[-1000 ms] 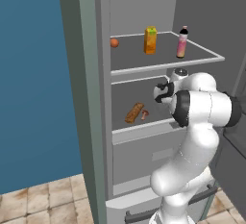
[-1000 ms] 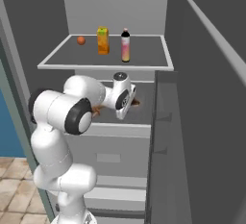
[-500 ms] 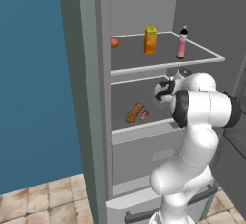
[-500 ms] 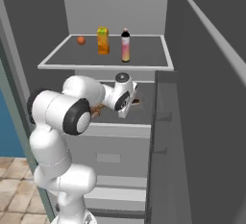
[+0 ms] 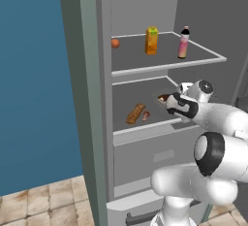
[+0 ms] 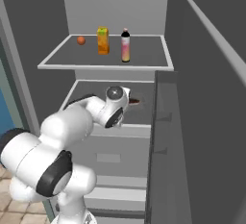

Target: Place the tupperware on the second highest shelf of the fridge. Make space for the tupperware among the existing items by rearranging them on the shelves if needed. Close the fridge door when finished.

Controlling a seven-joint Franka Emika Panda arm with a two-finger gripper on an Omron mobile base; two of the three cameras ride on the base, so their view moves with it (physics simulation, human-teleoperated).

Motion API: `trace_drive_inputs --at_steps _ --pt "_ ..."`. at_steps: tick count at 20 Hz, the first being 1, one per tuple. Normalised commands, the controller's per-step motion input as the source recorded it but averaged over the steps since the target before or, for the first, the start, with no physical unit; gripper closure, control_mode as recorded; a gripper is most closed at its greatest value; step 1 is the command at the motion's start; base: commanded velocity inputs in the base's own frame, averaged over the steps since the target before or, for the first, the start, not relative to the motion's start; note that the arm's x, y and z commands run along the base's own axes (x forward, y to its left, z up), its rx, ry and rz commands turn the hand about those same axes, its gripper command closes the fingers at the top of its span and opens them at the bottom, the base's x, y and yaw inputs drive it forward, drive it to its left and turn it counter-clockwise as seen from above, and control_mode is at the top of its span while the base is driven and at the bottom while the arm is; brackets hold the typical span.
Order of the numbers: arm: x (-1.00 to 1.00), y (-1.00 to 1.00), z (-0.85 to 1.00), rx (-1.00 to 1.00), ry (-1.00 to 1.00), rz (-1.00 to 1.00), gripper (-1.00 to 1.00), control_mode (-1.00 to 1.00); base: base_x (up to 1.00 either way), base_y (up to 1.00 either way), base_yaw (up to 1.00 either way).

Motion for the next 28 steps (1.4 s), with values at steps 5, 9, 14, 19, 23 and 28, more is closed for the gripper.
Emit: trace_drive_inputs --at_steps 5,9,14,19,23,28 --pt "-0.67 0.42 1.00 -0.03 0.04 0.19 -1.00 -1.00 0.00 0.00 0.00" --pt "-0.89 0.65 0.94 -0.12 0.18 0.27 -1.00 -1.00 0.00 0.00 0.00" --pt "-1.00 0.59 0.53 -0.12 0.06 0.24 -1.00 -1.00 0.00 0.00 0.00" --pt "-1.00 0.42 0.02 -0.12 -0.12 0.12 -1.00 -1.00 0.00 0.00 0.00" --pt "-1.00 0.18 0.33 -0.09 -0.01 0.12 -1.00 -1.00 0.00 0.00 0.00" --pt "-0.63 0.00 0.45 -0.02 0.00 0.13 -1.00 -1.00 0.00 0.00 0.00"
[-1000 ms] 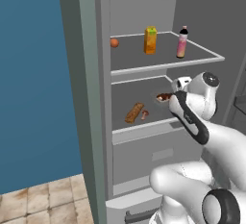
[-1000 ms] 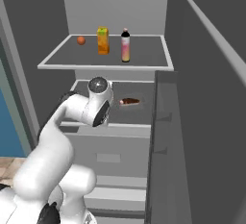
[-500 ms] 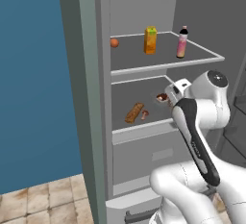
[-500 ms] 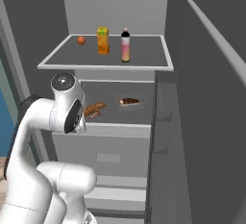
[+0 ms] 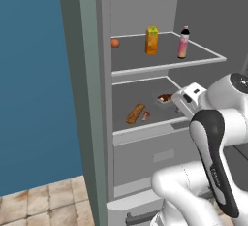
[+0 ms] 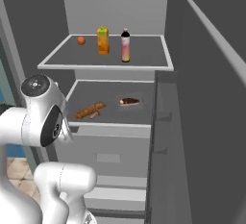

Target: Place the tupperware on the second highest shelf of the fridge. Make space for the tupperware among the existing items by rearranging them on the shelves if needed. Close the fridge door when finished.

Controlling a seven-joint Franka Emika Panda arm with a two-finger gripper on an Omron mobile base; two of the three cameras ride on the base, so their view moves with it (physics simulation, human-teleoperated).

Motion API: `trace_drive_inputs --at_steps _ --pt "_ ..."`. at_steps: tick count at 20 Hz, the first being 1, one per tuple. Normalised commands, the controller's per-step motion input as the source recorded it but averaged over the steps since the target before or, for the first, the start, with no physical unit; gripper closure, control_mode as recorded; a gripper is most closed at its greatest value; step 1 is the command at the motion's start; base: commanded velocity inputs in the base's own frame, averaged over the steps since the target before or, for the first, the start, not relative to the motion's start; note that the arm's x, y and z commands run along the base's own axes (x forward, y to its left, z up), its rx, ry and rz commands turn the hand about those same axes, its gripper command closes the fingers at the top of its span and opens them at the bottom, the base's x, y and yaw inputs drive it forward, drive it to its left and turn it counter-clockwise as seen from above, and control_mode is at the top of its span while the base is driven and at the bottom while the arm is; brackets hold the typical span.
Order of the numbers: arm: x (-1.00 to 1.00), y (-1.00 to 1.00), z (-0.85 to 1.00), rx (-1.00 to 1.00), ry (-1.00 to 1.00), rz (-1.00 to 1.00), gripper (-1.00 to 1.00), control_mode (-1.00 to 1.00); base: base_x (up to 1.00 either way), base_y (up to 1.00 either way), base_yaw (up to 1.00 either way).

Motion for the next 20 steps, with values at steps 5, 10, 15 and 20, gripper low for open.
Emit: trace_drive_inputs --at_steps 5,10,15,20 --pt "-0.22 0.00 0.40 0.00 0.00 0.06 -1.00 -1.00 0.00 0.00 0.00" --pt "-0.02 0.00 0.01 0.00 0.00 0.00 -1.00 1.00 -0.27 0.00 -0.01" --pt "0.00 0.00 0.00 0.00 0.00 0.00 -1.00 1.00 -0.84 0.00 -0.04" --pt "0.00 0.00 0.00 0.00 0.00 0.00 -1.00 1.00 -0.83 0.00 -0.07"
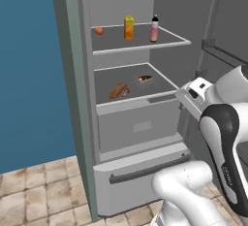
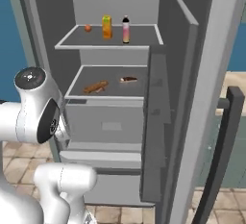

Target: Place the tupperware on the second highest shelf of the fridge. Make space for the tupperware among the existing items by rearranging them on the shelves if needed. Close the fridge door when finished.

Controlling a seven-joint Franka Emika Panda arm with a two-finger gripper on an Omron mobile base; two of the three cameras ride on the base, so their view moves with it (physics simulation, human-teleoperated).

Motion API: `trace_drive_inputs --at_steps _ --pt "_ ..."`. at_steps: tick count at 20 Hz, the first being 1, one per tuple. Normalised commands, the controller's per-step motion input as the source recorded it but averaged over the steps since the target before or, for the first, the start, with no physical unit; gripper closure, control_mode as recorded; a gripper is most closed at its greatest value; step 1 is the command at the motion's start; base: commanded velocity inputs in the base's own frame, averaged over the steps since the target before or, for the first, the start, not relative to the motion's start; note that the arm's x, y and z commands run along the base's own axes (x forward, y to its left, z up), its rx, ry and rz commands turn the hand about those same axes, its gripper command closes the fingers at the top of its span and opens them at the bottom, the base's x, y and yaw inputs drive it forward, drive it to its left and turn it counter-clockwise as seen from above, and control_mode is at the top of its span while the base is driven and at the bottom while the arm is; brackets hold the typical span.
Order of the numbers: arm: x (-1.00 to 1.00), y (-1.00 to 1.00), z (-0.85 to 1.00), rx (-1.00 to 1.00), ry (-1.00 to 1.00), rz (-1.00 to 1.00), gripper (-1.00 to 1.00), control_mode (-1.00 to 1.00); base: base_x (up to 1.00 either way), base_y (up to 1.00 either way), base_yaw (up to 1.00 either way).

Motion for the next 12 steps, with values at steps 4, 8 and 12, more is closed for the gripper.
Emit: trace_drive_inputs --at_steps 4,8,12 --pt "0.00 0.00 0.00 0.00 0.00 0.00 -1.00 1.00 -0.77 0.01 -0.13" --pt "0.00 0.00 0.00 0.00 0.00 0.00 -1.00 1.00 -0.67 0.19 -0.15" --pt "0.00 0.00 0.00 0.00 0.00 0.00 -1.00 1.00 -0.53 0.50 -0.22"
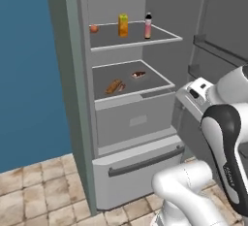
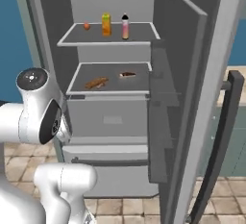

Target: Place the tupperware on the second highest shelf of the fridge. Make space for the tupperware among the existing items by rearranging them on the shelves if needed. Close the fridge door when finished.

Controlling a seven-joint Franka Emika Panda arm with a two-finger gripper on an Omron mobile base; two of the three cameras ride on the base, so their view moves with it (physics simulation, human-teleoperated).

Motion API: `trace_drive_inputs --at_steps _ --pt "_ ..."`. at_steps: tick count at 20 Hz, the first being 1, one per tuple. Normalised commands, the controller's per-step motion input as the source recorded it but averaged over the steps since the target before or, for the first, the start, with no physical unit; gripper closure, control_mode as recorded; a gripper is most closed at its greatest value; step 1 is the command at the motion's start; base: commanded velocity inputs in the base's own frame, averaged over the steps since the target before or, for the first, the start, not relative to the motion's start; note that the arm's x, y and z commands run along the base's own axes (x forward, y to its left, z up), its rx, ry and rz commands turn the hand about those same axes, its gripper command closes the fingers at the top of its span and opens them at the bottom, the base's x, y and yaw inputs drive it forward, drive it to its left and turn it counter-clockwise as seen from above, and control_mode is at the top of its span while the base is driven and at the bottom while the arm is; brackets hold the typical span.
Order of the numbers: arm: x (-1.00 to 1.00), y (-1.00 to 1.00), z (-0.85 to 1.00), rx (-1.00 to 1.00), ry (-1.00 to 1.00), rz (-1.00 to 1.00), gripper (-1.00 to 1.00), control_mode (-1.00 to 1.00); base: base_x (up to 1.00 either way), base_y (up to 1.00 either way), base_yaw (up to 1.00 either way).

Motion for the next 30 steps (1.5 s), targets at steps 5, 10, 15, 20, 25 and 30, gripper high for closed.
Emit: trace_drive_inputs --at_steps 5,10,15,20,25,30 --pt "0.00 0.00 0.00 0.00 0.00 0.00 -1.00 1.00 -0.52 0.77 -0.27" --pt "0.00 0.00 0.00 0.00 0.00 0.00 -1.00 1.00 -0.43 0.19 -0.36" --pt "0.00 0.00 0.00 0.00 0.00 0.00 -1.00 1.00 -0.22 -0.02 -0.42" --pt "0.00 0.00 0.00 0.00 0.00 0.00 -1.00 1.00 -0.04 0.00 -0.36" --pt "0.00 0.00 0.00 0.00 0.00 0.00 -1.00 1.00 -0.10 0.00 -0.33" --pt "0.00 0.00 0.00 0.00 0.00 0.00 -1.00 1.00 -0.03 0.00 -0.26"
